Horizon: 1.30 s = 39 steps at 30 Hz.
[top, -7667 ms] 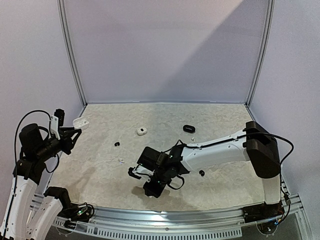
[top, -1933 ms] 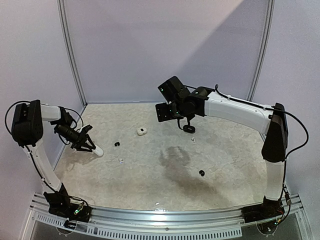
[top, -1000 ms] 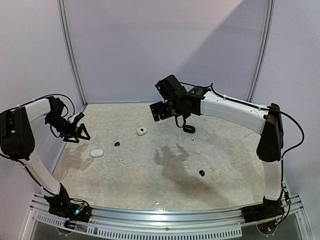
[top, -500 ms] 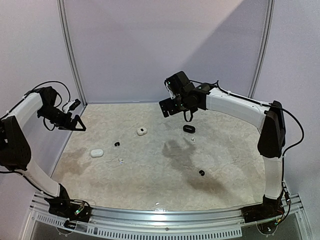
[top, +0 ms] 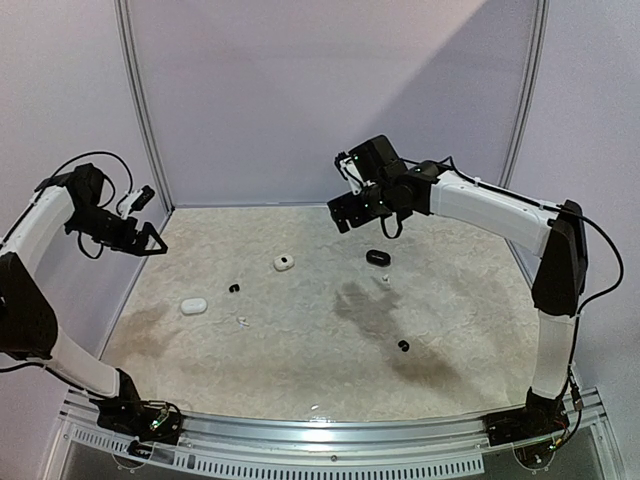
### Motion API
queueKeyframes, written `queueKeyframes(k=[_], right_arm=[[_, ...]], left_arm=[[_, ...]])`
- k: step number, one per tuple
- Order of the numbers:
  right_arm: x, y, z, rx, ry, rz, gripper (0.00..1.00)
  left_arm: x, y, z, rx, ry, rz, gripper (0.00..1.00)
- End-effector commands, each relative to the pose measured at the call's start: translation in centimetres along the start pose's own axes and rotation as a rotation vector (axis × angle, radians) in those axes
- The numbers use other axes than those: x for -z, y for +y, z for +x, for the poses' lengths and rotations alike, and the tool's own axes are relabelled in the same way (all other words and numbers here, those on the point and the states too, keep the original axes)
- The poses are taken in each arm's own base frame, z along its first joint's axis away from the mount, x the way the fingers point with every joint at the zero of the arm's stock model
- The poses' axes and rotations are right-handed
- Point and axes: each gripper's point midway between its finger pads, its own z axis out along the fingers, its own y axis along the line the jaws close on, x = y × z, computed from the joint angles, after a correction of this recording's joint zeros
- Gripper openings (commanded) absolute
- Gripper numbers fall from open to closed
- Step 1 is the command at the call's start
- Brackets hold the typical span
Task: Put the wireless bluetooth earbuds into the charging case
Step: Pick up the charging case from the center of the board.
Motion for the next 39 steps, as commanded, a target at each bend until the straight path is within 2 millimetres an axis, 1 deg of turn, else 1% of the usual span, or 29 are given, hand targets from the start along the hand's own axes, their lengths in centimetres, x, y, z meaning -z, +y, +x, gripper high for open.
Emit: queueKeyframes(k=[1, 3, 5, 7, 10, 11, 12, 13, 14, 15, 16, 17, 20, 21, 22, 23, 25, 27, 28, 29, 30, 31, 34, 36, 39], right_arm=[[-1.8, 1.1, 2.1, -0.024, 0.077, -0.046, 0.98], [-2.8, 0.9, 2.5, -0.049, 0.101, -0.030, 0.98], [-4.1, 1.6, 3.1, -0.052, 0.123, -0.067, 0.98], [-4.8, 2.5, 2.8, -0.034, 0.125, -0.107, 0.97], [-6.9, 4.1, 2.9, -0.033, 0.129, -0.165, 0.96], [-7.6, 4.9, 3.0, -0.057, 0.126, -0.195, 0.95], [-8.1, 5.2, 3.2, -0.084, 0.130, -0.207, 0.95], [-8.7, 5.2, 3.9, -0.112, 0.144, -0.198, 0.95], [-8.9, 5.2, 4.4, -0.150, 0.150, -0.193, 0.94], [-9.0, 5.1, 5.0, -0.168, 0.156, -0.191, 0.94], [-8.9, 5.0, 5.5, -0.186, 0.158, -0.188, 0.95], [-8.3, 4.8, 5.3, -0.204, 0.145, -0.183, 0.95], [-7.3, 3.3, 6.2, -0.211, 0.158, -0.129, 0.96], [-6.6, 2.9, 6.2, -0.208, 0.161, -0.112, 0.96], [-6.3, 2.5, 6.7, -0.204, 0.176, -0.094, 0.96], [-5.9, 2.1, 7.5, -0.198, 0.198, -0.081, 0.96], [-5.0, 1.5, 8.2, -0.195, 0.216, -0.056, 0.96], [-4.1, 0.9, 8.9, -0.193, 0.231, -0.037, 0.96], [-3.4, 0.6, 8.9, -0.193, 0.227, -0.033, 0.96], [-3.0, 0.4, 9.2, -0.193, 0.230, -0.026, 0.96], [-2.4, 0.1, 9.2, -0.194, 0.224, -0.022, 0.96], [-1.7, -0.3, 9.1, -0.199, 0.215, -0.017, 0.96], [-0.3, -1.0, 9.4, -0.204, 0.213, 0.007, 0.96], [0.2, -1.5, 9.6, -0.205, 0.215, 0.024, 0.96], [0.9, -1.8, 9.4, -0.207, 0.205, 0.031, 0.96]], left_arm=[[-0.5, -0.3, -0.9, -0.091, -0.009, -0.029, 0.97], [-1.7, -0.3, -0.9, -0.125, 0.040, -0.041, 0.97], [-2.8, -0.9, -1.0, -0.155, 0.077, -0.023, 0.96], [-3.8, -1.5, -1.3, -0.174, 0.091, -0.015, 0.95], [-5.4, -1.9, -1.6, -0.207, 0.107, -0.034, 0.96], [-6.3, -2.5, -1.9, -0.233, 0.109, -0.036, 0.95], [-7.2, -2.9, -2.3, -0.246, 0.110, -0.041, 0.95], [-8.3, -3.5, -3.1, -0.269, 0.094, -0.043, 0.95], [-9.4, -4.9, -4.0, -0.289, 0.088, -0.027, 0.96], [-10.6, -5.8, -4.7, -0.298, 0.088, -0.008, 0.97], [-11.8, -6.7, -5.3, -0.294, 0.095, 0.018, 0.97], [-12.9, -7.2, -6.2, -0.290, 0.098, 0.030, 0.98], [-17.3, -7.6, -8.2, -0.304, 0.124, 0.000, 0.99], [-18.9, -7.9, -8.6, -0.322, 0.140, -0.005, 0.99], [-20.3, -8.4, -9.1, -0.337, 0.156, -0.006, 0.99], [-21.8, -8.8, -9.2, -0.347, 0.180, 0.002, 0.99], [-24.3, -9.2, -9.4, -0.361, 0.225, 0.003, 0.99], [-26.4, -8.7, -9.6, -0.351, 0.253, -0.006, 0.99], [-27.1, -8.5, -10.3, -0.347, 0.252, -0.013, 0.99], [-27.9, -8.3, -10.2, -0.349, 0.268, -0.013, 0.99], [-29.1, -8.1, -9.8, -0.356, 0.294, -0.012, 0.99], [-29.7, -8.2, -9.7, -0.370, 0.309, -0.007, 0.99], [-31.0, -8.9, -8.6, -0.435, 0.361, 0.004, 0.99], [-31.8, -9.0, -7.7, -0.459, 0.388, -0.003, 0.99], [-32.4, -9.3, -7.1, -0.471, 0.407, 0.002, 0.96]])
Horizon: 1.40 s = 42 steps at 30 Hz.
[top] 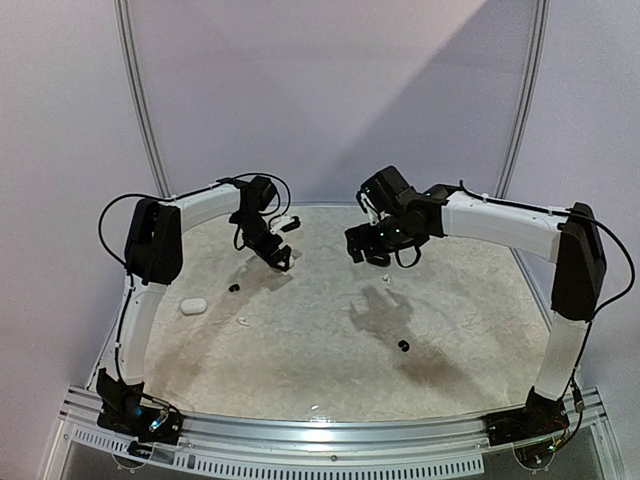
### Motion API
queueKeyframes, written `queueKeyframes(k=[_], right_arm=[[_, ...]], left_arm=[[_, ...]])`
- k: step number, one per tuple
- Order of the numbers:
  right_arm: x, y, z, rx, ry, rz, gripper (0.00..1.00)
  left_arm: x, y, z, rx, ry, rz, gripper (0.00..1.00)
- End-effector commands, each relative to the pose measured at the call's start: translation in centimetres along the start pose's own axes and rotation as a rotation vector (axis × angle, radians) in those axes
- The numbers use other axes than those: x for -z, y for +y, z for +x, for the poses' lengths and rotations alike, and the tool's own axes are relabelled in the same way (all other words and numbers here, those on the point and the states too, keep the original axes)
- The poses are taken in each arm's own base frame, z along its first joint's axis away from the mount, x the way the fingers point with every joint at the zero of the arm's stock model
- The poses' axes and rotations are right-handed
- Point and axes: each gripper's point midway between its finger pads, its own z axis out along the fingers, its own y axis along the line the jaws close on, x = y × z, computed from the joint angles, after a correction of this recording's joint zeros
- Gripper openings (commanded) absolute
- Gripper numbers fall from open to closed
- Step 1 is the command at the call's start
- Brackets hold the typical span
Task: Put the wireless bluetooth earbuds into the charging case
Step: Pick up the charging case from the center of the board.
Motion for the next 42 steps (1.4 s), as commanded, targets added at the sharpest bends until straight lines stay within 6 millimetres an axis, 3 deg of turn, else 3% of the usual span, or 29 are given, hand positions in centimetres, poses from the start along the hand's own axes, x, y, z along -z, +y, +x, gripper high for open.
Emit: queueKeyframes(k=[1, 13, 16, 24, 29, 32, 38, 42], right_arm=[[1.1, -1.6, 0.4, -0.020, 0.002, 0.052, 0.96], [1.7, -2.0, 0.3, -0.014, -0.001, 0.069, 0.96], [1.7, -2.0, 0.4, -0.015, 0.003, 0.070, 0.96], [2.0, -1.4, -0.5, -0.015, -0.020, 0.040, 0.96], [2.8, -0.2, -2.2, -0.014, -0.071, -0.026, 0.96], [4.0, 1.7, -4.5, -0.006, -0.122, -0.121, 0.97], [5.6, 4.8, -10.0, 0.023, -0.260, -0.247, 0.97], [6.3, 6.4, -12.8, -0.002, -0.338, -0.319, 0.97]], left_arm=[[-0.9, -1.7, 0.4, -0.070, 0.057, 0.008, 0.94], [-2.7, -2.5, 0.1, -0.088, 0.070, 0.042, 0.70], [-2.5, -2.4, 0.3, -0.106, 0.081, 0.033, 0.50], [-0.9, -2.6, 0.8, -0.151, 0.075, 0.017, 0.15], [4.7, -3.4, 0.1, -0.196, 0.021, -0.010, 0.07], [10.2, -4.3, 0.2, -0.244, -0.031, -0.054, 0.04], [20.9, -6.8, 4.7, -0.326, -0.101, -0.155, 0.05], [24.9, -8.2, 9.3, -0.368, -0.100, -0.215, 0.06]])
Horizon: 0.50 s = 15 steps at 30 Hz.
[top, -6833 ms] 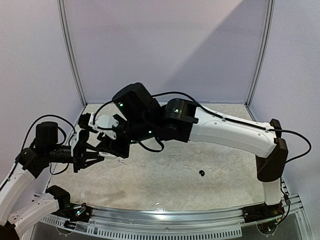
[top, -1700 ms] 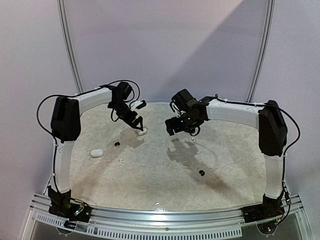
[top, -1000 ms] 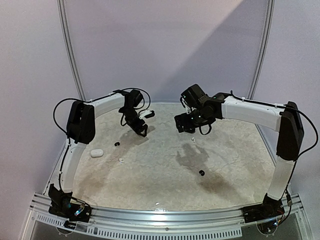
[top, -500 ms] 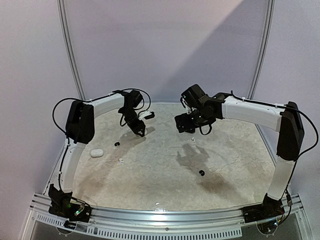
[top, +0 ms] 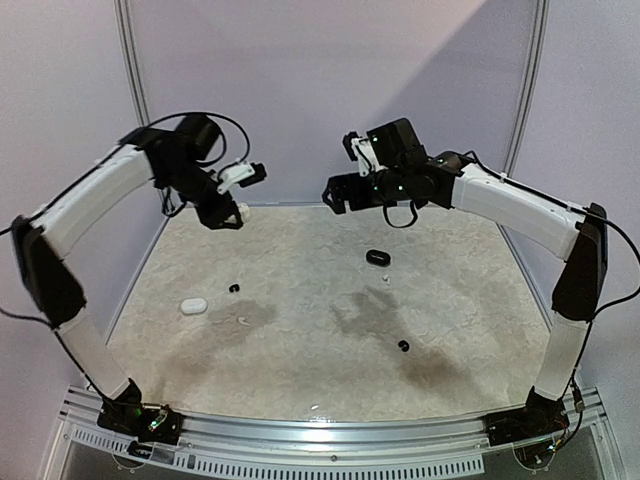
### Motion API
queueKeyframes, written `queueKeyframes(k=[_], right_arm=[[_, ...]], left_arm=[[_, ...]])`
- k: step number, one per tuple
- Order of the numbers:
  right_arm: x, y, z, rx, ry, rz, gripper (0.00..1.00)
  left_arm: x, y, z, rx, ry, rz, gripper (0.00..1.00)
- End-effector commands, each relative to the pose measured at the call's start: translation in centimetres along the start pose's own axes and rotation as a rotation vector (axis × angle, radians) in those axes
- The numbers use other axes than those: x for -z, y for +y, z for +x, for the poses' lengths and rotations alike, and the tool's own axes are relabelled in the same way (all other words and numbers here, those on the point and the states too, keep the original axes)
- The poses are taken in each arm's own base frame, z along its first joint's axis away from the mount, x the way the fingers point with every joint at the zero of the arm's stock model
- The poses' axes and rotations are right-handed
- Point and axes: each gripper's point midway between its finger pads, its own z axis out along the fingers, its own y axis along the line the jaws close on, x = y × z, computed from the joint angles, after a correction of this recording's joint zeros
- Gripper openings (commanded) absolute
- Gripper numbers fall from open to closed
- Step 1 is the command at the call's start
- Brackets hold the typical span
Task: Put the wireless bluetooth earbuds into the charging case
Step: Pick up the charging case from the center of the board, then pass from the left arm to the right
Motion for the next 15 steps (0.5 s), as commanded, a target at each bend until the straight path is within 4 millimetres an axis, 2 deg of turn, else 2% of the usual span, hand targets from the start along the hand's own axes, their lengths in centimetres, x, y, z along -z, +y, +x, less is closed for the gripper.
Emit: queueKeyframes(k=[1, 4, 6, 11, 15], right_arm=[[-1.4, 1.7, -2.6, -0.015, -0.083, -0.090, 0.96], [-1.2, 2.0, -3.0, -0.042, -0.104, -0.101, 0.96], [-0.8, 2.6, -3.1, -0.046, -0.113, -0.111, 0.96], [0.7, 5.4, -2.3, 0.011, -0.063, -0.216, 0.96], [2.2, 5.8, -0.9, 0.023, 0.015, -0.255, 0.96]], left_arm=[[3.3, -2.9, 5.3, -0.083, 0.111, -0.007, 0.06], [5.2, -3.4, 7.6, -0.074, 0.118, -0.023, 0.06], [5.9, -3.3, 8.2, -0.036, 0.098, -0.028, 0.06], [6.6, -2.8, 7.3, 0.011, 0.040, -0.035, 0.06], [7.5, -2.5, 6.1, 0.011, -0.010, -0.047, 0.07]])
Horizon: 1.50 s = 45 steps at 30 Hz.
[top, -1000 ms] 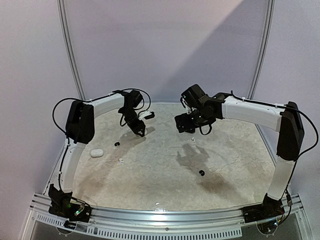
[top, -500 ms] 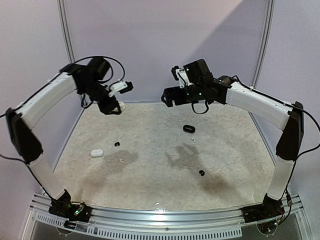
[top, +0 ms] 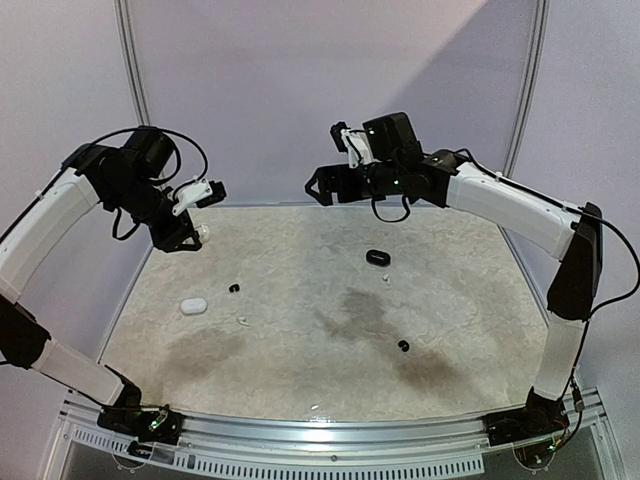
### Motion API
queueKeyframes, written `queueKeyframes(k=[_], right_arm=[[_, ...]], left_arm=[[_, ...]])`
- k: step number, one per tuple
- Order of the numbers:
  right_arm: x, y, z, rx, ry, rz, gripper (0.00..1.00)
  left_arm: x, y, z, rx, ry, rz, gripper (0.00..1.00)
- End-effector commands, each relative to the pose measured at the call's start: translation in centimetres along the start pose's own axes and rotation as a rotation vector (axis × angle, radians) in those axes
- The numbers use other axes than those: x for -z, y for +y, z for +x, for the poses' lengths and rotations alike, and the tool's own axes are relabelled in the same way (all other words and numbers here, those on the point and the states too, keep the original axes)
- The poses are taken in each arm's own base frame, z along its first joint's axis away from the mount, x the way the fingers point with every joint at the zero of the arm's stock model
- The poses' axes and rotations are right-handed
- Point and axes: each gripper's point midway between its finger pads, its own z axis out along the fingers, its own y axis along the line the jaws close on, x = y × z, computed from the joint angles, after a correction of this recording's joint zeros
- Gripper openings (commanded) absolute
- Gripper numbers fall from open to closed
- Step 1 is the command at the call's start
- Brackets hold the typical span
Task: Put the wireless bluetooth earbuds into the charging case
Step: Pass from the left arm to the right
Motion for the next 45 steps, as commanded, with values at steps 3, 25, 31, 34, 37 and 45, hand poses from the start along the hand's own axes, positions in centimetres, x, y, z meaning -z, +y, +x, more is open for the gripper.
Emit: queueKeyframes(k=[3, 25, 31, 34, 37, 45], right_arm=[[3.1, 1.7, 2.0, 0.021, 0.107, -0.070, 0.95], [-1.0, 17.2, 0.0, -0.134, -0.002, -0.525, 0.83], [-2.9, 18.7, 2.3, -0.160, 0.082, -0.614, 0.74], [-3.1, 19.4, 2.8, -0.165, 0.113, -0.656, 0.69], [-3.7, 19.4, 3.5, -0.190, 0.134, -0.664, 0.60], [-4.4, 19.7, 4.5, -0.212, 0.164, -0.678, 0.42]], left_arm=[[1.9, 0.7, -2.1, -0.074, -0.100, -0.064, 0.07], [2.4, -2.9, -5.3, -0.675, -0.411, -0.327, 0.08], [2.1, -3.3, -5.8, -0.652, -0.440, -0.308, 0.08], [1.7, -3.3, -5.7, -0.654, -0.428, -0.298, 0.08], [1.5, -3.3, -5.8, -0.655, -0.425, -0.294, 0.08], [1.6, -3.4, -6.0, -0.657, -0.428, -0.298, 0.08]])
